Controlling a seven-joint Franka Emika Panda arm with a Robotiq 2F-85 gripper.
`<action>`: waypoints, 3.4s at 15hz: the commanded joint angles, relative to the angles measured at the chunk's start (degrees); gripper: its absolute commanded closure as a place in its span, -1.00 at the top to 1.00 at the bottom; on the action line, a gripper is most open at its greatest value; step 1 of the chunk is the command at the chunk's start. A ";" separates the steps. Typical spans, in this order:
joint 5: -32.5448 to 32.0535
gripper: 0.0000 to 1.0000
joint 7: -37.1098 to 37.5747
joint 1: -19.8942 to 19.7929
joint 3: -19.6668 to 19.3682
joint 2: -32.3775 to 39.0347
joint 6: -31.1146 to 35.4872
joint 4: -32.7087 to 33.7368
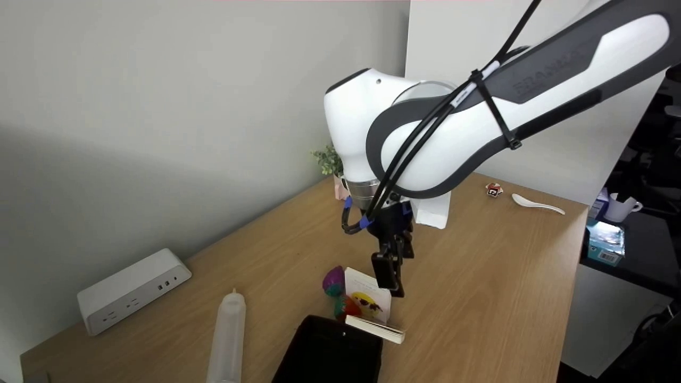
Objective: Put the yellow-white book and the red fruit plush toy in the black box
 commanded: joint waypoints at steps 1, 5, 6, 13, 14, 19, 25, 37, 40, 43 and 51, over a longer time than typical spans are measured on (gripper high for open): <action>2.18 1.00 1.18 -1.09 0.84 1.09 3.61 0.82; 2.96 1.00 3.48 -0.72 0.32 2.11 6.52 1.64; 2.96 1.00 4.03 -0.66 0.22 2.39 6.99 1.74; 2.06 1.00 6.77 0.32 -0.51 6.73 5.83 5.55; 2.00 0.50 6.92 0.39 -0.52 7.36 5.51 6.22; 2.00 -0.13 7.44 0.70 -0.59 9.93 4.53 8.98; 1.89 -0.96 8.47 1.19 -0.80 11.37 3.66 11.11; -4.83 -0.93 21.74 6.98 -6.11 4.58 9.35 4.91; -7.91 -0.93 25.29 9.24 -7.36 2.02 10.85 2.99; -10.38 -0.93 27.47 10.87 -7.73 -0.05 10.82 1.89; -9.13 -0.93 20.19 8.91 -3.47 -1.25 11.54 1.34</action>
